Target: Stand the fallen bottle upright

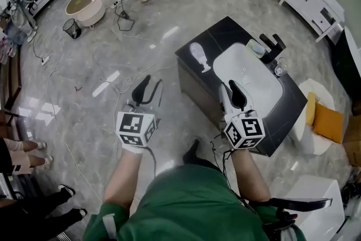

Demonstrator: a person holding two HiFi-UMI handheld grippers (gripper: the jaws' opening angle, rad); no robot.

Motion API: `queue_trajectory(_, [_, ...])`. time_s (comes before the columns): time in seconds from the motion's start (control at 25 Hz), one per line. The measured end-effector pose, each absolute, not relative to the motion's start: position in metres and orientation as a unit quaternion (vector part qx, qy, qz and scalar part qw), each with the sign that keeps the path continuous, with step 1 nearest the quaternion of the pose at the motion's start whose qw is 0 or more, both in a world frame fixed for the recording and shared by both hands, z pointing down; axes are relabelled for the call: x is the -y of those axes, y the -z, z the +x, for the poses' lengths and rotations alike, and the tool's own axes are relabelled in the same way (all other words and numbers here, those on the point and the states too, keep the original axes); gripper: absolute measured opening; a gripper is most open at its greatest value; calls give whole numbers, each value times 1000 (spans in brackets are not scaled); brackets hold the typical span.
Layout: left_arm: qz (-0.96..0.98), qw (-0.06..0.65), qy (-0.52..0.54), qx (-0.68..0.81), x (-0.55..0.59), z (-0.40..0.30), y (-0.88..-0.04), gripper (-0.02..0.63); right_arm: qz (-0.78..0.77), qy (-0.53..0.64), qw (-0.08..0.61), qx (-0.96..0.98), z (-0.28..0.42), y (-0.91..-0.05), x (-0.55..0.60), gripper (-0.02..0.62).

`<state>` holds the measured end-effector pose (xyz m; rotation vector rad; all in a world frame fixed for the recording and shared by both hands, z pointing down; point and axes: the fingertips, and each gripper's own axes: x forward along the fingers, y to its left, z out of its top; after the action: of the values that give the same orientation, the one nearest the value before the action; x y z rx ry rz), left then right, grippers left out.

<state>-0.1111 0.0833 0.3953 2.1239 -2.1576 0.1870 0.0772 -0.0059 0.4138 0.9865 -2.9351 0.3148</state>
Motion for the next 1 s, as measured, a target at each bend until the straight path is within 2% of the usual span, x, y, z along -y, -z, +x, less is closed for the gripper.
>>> queue_trajectory(0.64, [715,67,-105,688,42,-95,-408,152,314,-162,22,935,70,-452,121,97])
queue_trajectory(1.0, [756,77,-100,642,107,-109,-427,152,342,-187,54,919,52,-489,157,98])
